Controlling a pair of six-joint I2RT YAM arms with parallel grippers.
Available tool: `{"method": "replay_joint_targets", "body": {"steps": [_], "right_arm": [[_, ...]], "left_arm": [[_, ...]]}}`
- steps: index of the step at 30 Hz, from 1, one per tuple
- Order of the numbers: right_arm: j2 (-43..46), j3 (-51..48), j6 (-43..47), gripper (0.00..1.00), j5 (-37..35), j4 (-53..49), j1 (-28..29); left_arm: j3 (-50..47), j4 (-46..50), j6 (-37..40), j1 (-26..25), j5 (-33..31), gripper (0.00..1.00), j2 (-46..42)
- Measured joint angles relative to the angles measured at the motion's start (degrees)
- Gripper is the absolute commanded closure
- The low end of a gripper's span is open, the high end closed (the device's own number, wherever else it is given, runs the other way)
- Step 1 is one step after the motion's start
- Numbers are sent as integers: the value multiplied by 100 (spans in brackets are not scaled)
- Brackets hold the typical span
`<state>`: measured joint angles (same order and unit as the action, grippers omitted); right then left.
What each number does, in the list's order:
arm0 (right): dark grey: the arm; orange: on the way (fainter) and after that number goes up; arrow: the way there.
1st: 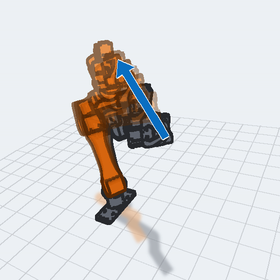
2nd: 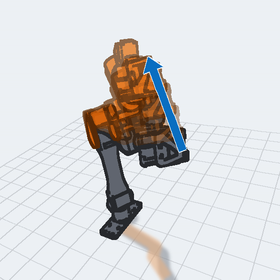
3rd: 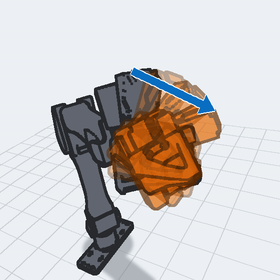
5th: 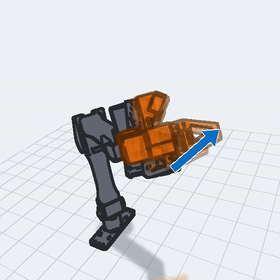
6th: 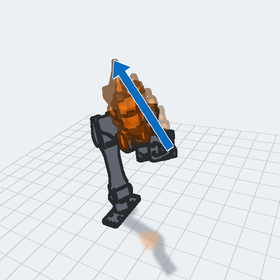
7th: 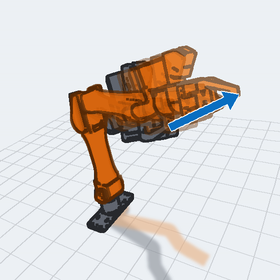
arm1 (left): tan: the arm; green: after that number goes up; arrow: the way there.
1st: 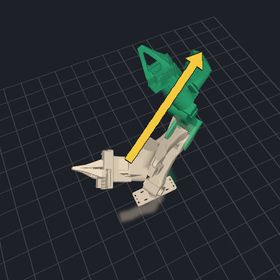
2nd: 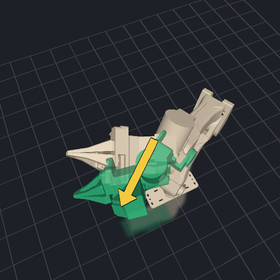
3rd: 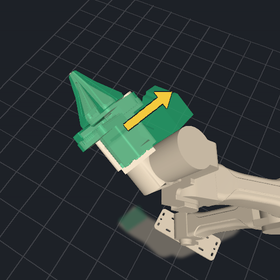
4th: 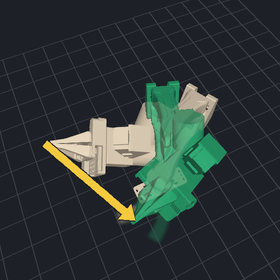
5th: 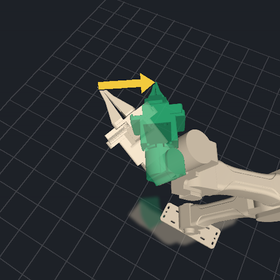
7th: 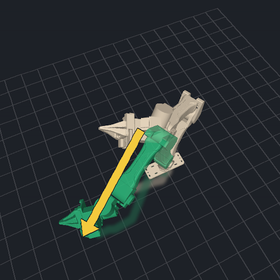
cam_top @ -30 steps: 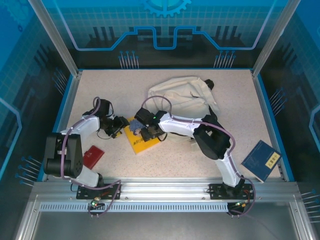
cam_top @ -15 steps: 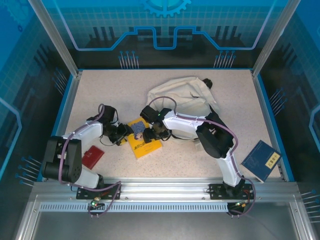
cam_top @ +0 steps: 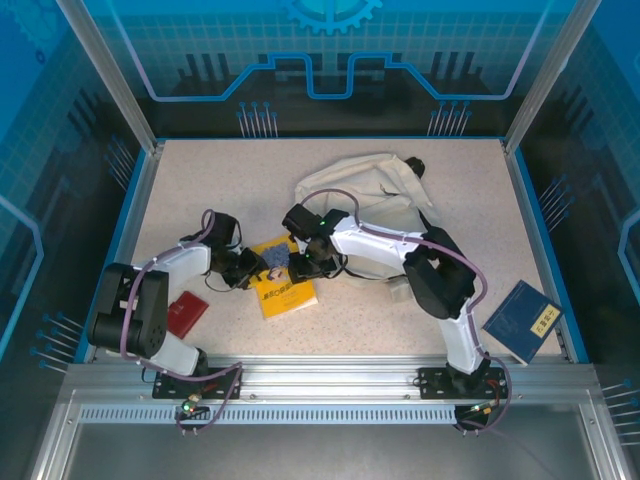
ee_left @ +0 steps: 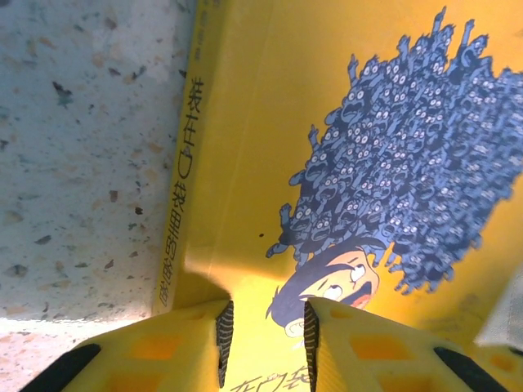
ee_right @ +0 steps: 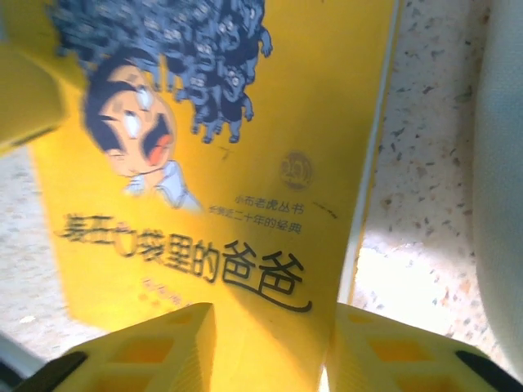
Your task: Pack books, pencil case, and school supplies into a backpack
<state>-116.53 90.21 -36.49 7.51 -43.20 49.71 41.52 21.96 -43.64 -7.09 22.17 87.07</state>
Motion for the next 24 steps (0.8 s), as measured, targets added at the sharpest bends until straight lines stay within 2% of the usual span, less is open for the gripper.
{"method": "replay_joint_targets", "body": {"steps": [7,10,14,17,24], "right_arm": [[269,-26,-269,87,195,109,-15],[387,-286,-437,94,179,258,-83],[605,-861,-590,96,352,754,-313],[708,-1176,-625,97,514,968,-531],[929,-1696,-756,97,892,1381,-953]], "left_arm": [[-7,-136,2,0,55,66,61],[2,-133,7,0,70,60,50],[81,-109,52,-59,116,38,-44],[125,76,181,-68,0,26,-179],[129,297,297,-63,-81,23,-240]]}}
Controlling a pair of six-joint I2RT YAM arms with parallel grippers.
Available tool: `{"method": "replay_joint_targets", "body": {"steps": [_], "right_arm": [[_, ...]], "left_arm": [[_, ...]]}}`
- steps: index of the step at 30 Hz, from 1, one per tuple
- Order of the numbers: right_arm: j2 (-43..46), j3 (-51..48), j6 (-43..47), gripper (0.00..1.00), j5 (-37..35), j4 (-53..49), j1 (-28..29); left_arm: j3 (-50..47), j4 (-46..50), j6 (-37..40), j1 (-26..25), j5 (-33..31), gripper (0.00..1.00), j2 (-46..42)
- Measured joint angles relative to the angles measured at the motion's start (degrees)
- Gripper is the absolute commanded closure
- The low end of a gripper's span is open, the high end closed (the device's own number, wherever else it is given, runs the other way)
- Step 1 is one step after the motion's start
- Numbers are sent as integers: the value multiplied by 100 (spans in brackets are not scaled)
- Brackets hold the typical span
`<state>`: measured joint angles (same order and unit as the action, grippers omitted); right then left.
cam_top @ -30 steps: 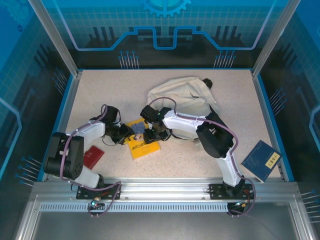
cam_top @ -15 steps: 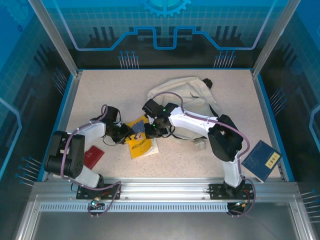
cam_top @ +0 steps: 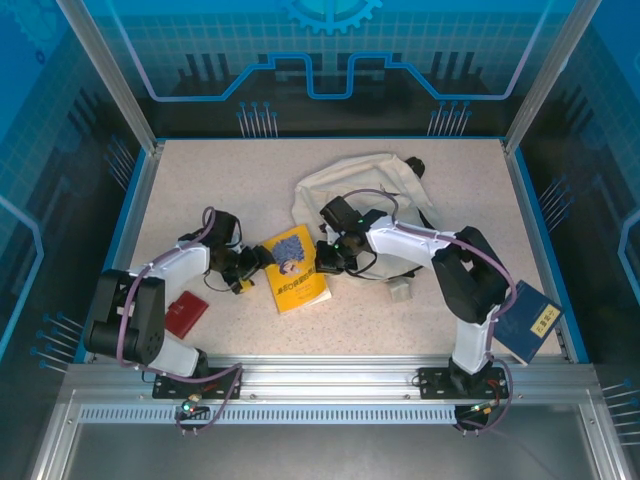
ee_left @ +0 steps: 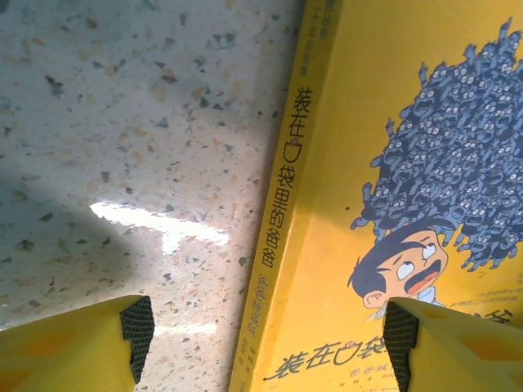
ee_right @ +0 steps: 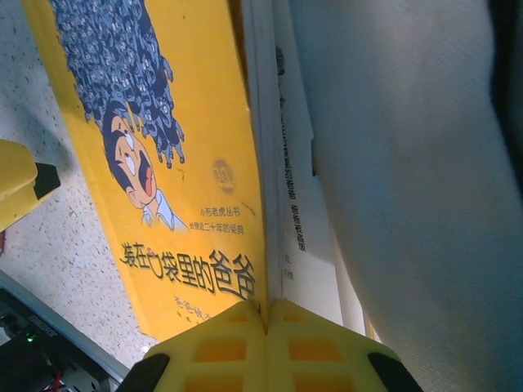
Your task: Pack books, pencil case, and school supplies into a backpack
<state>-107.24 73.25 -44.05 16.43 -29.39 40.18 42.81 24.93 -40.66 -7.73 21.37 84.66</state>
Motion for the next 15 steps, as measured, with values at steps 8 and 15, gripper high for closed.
{"method": "replay_joint_targets", "body": {"steps": [8,15], "right_arm": [[101,-129,-79,97,297,225,-203],[105,-168,-101,97,584,350,-479]], "left_arm": [[-94,-658,13,-7,715,23,264],[-162,-1204,2,-33,1204,28,560]]}}
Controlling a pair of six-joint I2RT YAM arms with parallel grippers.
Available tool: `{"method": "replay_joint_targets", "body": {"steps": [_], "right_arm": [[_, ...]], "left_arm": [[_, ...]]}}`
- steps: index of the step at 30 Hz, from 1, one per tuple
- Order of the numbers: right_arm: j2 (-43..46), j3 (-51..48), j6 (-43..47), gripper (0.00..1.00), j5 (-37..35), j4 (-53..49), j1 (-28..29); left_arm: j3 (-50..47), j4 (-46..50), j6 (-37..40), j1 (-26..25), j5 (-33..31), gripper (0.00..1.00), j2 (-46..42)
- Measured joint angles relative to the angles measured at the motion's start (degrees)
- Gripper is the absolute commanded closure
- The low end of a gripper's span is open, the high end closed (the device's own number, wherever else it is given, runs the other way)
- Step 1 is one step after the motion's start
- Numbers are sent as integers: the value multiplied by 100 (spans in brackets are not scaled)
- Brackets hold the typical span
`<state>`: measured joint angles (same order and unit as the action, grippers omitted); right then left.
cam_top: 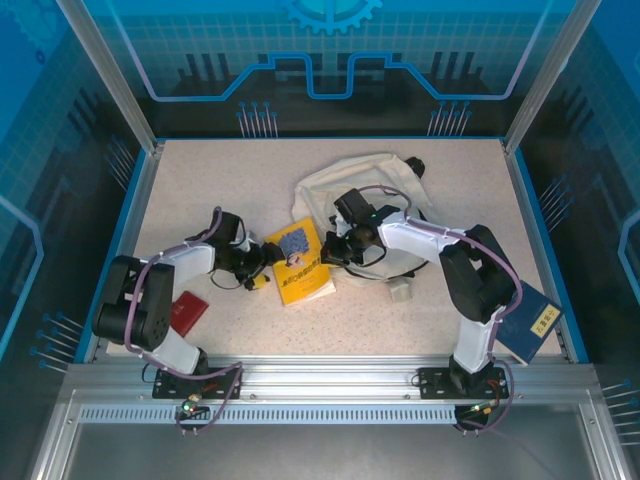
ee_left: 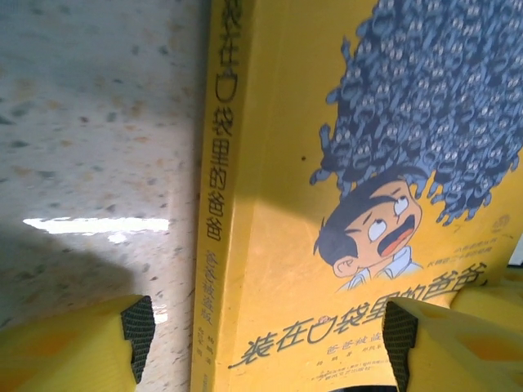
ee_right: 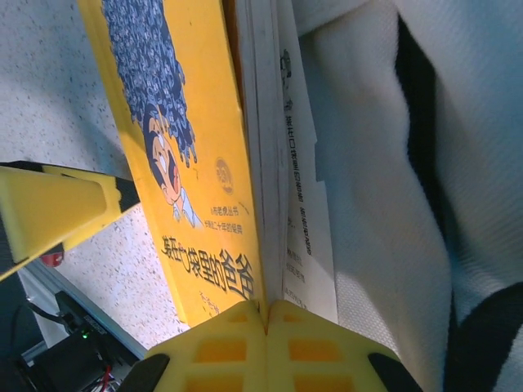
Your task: Pack books, pencil case, and school supplies into a backpack
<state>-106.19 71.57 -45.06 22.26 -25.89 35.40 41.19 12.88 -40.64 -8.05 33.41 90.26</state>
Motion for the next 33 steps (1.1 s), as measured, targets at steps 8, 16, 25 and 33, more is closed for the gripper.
{"method": "replay_joint_targets", "body": {"steps": [8,16,25,33], "right_arm": [[2,-31,-24,97,197,85,-96],[2,-138,-61,97,227,170,-151],[24,-339,-192,97,505,398,-398],[66,-509,-286,97,787,629,-588]], "left_arm": [[0,-299,-63,-90,205,37,269],[13,-372,-87,-114,284,37,319],[11,-514,-39,-151,350,36,313],[13,-424,28,-166,240,37,313]]}}
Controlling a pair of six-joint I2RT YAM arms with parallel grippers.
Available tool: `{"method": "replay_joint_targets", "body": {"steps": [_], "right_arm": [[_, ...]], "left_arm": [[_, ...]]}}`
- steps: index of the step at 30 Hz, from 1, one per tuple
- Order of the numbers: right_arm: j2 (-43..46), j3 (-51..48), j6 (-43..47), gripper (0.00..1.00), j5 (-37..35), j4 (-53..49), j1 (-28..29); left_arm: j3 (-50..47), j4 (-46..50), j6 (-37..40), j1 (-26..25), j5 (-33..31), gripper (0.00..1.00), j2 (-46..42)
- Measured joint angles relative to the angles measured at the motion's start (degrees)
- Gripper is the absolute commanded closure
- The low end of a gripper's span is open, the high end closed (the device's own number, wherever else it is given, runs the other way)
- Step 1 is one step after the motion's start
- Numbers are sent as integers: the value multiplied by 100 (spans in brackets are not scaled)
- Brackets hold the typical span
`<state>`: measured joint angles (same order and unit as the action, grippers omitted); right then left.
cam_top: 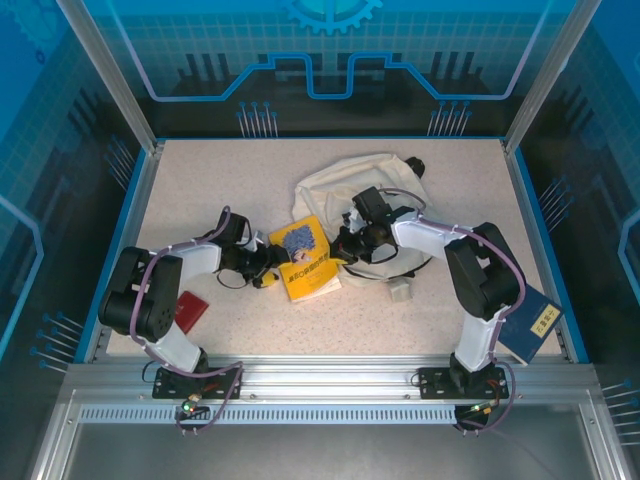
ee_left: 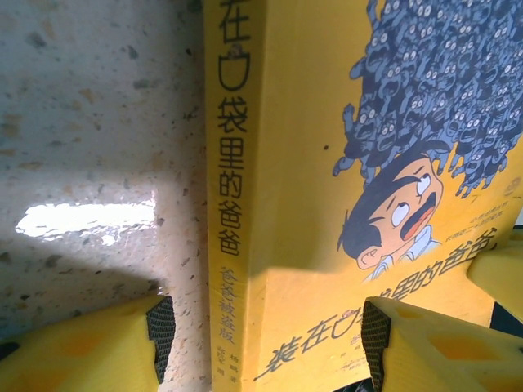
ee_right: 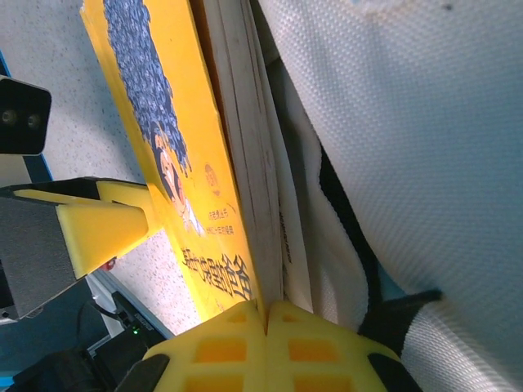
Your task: Pack books, pencil case, and school supplies into a backpack
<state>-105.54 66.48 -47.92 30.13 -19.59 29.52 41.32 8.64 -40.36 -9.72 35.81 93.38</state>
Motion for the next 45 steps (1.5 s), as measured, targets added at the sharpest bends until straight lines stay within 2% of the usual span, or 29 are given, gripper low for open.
{"method": "replay_joint_targets", "body": {"steps": [12,16,19,24,29,35,39,42,45], "right_arm": [[22,-55,-37,95,79,85,-83],[50,-57,-61,82,70,92,-109],[162,-59,-42,68,24,107,-127],[492,-59,70,40,-33,33,-120],[962,-59,136,21,-385,-238,-118],[1698,-326,-39,13,-765,-271,-120],[2166,-802,-442,10,-774,92,-120],[2444,-1167,-861,7,-706,614,-114],[2618,-1508,-1408,3,-588,1447,-81]], "left_arm": [[44,-557,-267,-66,302,54,291],[44,-800,-459,-70,415,57,315],[44,-901,-629,-70,452,62,315],[118,-1156,-844,-94,483,83,317],[332,-855,-754,-96,306,90,221],[758,424,-299,-26,-337,90,-804],[1150,1145,-127,177,-787,90,-1646],[1340,1182,-245,216,-949,90,-2105],[1362,828,-682,205,-944,90,-2406]]}}
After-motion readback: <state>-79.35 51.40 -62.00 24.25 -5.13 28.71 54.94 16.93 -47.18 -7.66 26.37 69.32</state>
